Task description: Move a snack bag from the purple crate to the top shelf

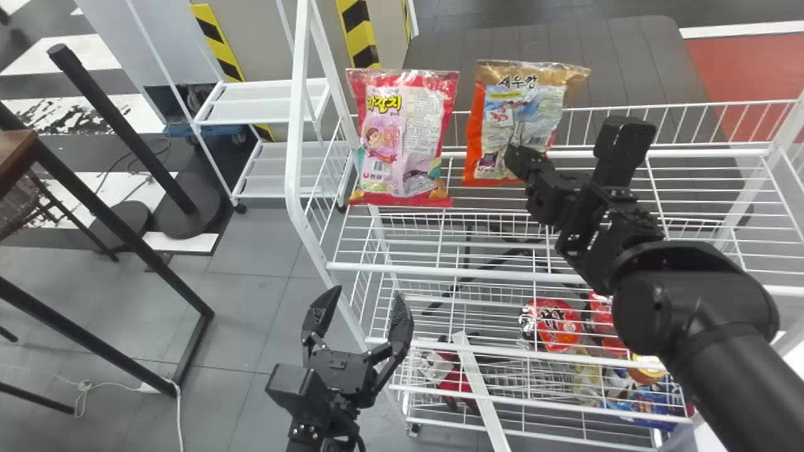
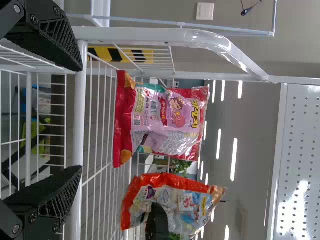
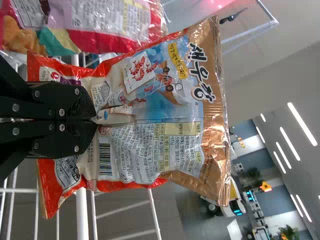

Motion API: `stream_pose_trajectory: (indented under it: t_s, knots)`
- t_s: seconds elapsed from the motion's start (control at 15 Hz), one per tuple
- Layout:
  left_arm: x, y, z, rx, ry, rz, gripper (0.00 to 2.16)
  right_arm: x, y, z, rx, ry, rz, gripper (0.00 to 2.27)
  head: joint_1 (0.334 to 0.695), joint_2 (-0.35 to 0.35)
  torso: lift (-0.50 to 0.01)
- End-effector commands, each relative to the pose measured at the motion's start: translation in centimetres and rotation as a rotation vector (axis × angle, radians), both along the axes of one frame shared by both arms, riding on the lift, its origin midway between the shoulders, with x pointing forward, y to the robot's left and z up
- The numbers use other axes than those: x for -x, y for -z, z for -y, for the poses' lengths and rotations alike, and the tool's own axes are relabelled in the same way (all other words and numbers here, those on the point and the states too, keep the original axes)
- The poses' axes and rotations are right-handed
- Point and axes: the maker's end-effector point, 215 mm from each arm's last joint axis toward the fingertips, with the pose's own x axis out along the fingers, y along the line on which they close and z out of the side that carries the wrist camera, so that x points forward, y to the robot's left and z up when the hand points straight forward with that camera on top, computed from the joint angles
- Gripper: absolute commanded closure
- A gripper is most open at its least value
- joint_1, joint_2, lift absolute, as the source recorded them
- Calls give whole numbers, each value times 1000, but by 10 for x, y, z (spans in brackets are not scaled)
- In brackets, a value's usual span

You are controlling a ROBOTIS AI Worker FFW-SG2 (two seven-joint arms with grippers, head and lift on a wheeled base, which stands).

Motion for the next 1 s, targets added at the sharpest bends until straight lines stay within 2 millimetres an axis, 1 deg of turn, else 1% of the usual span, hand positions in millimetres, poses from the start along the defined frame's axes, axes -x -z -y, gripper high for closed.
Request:
stream_pose_trajectory:
  t_s: [0.0,0.2,0.4,0.53,0.67,0.8,0.87,0.93]
  knots:
    - [0,0,0,0,-1,0,124,3,0,-10,-7,-20,-9,2159,695,219,1]
    - [0,2,-1,0,-3,-4,124,-7,6,-8,-24,-18,-36,2159,695,233,1]
    - [1,5,-1,1,-4,-9,124,-11,12,-5,-25,-21,-51,2159,695,232,1]
    - [1,4,-1,0,-4,-4,124,-11,12,-6,-41,-26,-59,2155,695,229,1]
    - [1,2,-1,0,-4,2,124,-8,14,-14,-40,-42,-61,2152,695,228,1]
    - [1,1,-1,0,-4,5,124,-6,15,-17,-42,-47,-66,2118,695,234,1]
    - [1,1,-1,-1,-4,5,124,-6,14,-18,-41,-50,-65,1966,695,237,1]
    - [1,1,-1,0,-4,3,124,-4,16,-20,-41,-52,-67,1703,695,238,1]
